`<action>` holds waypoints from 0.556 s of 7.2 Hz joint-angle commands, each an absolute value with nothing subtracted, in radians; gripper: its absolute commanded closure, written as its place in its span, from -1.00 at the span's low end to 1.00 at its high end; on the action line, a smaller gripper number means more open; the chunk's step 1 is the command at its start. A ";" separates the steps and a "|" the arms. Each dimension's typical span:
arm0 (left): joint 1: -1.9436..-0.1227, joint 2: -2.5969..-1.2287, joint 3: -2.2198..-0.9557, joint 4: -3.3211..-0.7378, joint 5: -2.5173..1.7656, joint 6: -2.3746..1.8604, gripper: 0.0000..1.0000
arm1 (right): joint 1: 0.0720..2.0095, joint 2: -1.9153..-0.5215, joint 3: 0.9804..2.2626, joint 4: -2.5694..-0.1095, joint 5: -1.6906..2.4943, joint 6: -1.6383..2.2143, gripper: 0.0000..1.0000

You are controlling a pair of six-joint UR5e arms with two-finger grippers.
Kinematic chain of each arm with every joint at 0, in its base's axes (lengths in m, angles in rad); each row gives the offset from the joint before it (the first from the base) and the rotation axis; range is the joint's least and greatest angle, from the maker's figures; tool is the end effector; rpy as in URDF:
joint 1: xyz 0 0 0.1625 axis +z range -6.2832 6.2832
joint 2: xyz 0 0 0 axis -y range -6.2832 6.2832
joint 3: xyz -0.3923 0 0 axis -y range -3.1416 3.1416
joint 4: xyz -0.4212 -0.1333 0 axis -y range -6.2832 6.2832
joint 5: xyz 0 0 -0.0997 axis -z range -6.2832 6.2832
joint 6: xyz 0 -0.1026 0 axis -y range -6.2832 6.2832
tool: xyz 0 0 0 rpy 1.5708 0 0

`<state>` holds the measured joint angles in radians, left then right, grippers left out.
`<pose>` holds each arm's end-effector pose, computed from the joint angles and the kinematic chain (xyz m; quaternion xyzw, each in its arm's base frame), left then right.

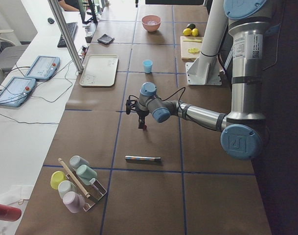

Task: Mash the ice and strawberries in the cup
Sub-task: 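Lower the left gripper onto the red strawberry and grasp it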

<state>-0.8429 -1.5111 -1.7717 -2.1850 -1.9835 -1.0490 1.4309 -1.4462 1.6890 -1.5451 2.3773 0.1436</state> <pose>0.2842 -0.4575 0.4949 0.0798 0.4002 -0.0709 0.9102 -0.0212 -0.5752 0.4925 0.0669 -0.4024 -0.0508 0.9116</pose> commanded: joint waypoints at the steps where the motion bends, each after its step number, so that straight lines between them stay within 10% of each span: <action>1: -0.802 -1.511 -1.738 -2.192 -1.976 -1.062 -1.00 | 1.454 -1.473 1.689 -1.543 2.393 0.114 -0.98; 4: -0.785 -1.523 -1.721 -2.189 -1.982 -1.063 -0.98 | 1.460 -1.474 1.689 -1.545 2.391 0.112 -0.98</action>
